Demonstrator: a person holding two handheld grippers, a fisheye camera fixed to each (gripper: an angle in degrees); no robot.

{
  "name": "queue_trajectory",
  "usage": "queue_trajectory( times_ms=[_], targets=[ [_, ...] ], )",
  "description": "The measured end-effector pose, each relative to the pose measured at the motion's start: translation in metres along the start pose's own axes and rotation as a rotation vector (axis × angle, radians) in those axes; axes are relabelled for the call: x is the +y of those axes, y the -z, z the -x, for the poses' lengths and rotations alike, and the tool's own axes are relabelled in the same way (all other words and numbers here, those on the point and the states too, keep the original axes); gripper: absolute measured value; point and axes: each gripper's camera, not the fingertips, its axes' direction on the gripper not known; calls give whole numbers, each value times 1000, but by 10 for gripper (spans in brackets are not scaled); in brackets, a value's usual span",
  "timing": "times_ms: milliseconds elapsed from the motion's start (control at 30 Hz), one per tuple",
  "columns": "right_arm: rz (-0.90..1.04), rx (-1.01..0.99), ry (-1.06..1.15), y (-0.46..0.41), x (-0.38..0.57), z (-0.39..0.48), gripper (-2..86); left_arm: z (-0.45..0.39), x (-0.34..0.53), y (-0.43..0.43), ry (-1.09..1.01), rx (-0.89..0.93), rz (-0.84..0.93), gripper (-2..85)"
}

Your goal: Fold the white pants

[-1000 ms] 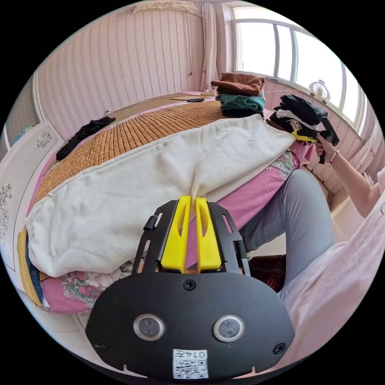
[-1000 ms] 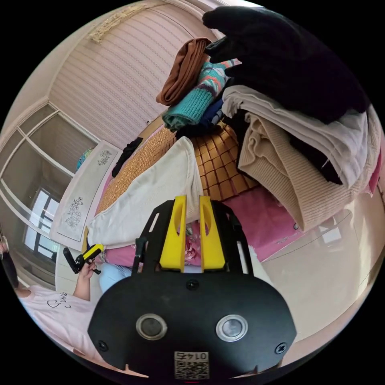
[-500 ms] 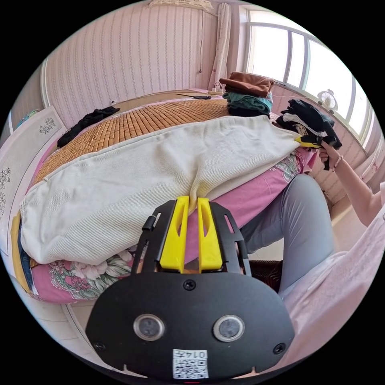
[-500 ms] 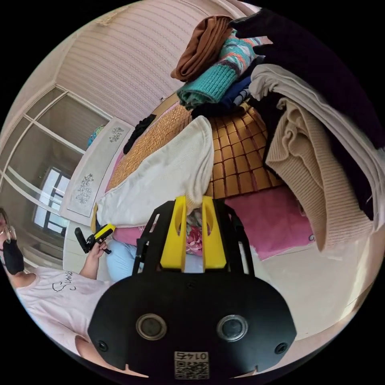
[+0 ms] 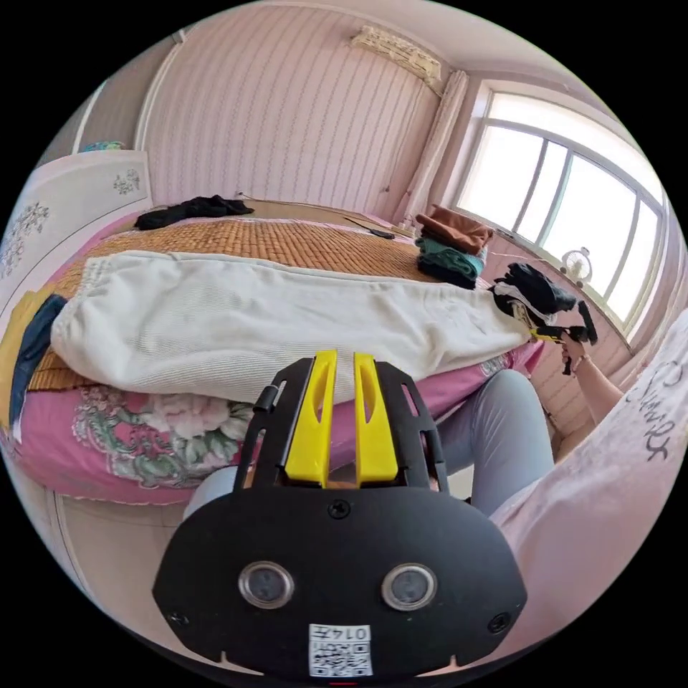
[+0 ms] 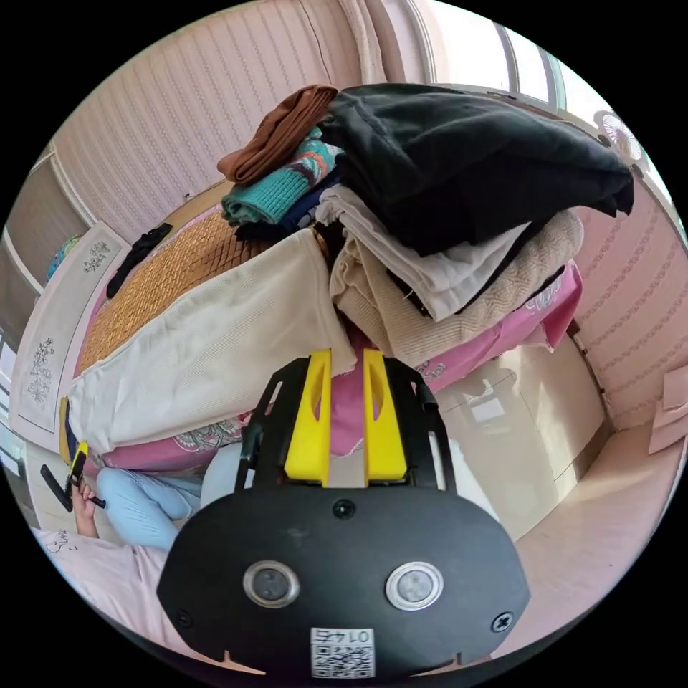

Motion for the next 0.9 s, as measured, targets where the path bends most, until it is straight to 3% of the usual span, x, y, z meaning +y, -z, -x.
queue_trajectory(
  times_ms=[67, 133, 233, 400, 500, 700, 833, 900],
  targets=[
    [-46, -43, 5, 13, 10, 19, 43, 46, -1, 28, 85, -142, -48, 56],
    [-59, -210, 84, 18, 19, 52, 27, 108, -3, 58, 207, -306, -98, 72],
    [-13, -421, 312, 6, 32, 133, 17, 172, -15, 70, 304, -415, -102, 118],
    [159, -604, 623, -35, 56, 297, 32, 236, -40, 47, 406, -382, -50, 144],
    [230, -636, 751, -51, 77, 374, 49, 259, -44, 13, 437, -322, 83, 130],
    [316, -504, 925, -77, 114, 464, 56, 269, -47, 40, 423, -226, -17, 50],
    [304, -513, 948, -75, 123, 477, 52, 256, -49, 65, 384, -305, -90, 42],
    [288, -578, 949, -78, 129, 481, 50, 257, -43, 46, 349, -392, 8, 48]
  ],
)
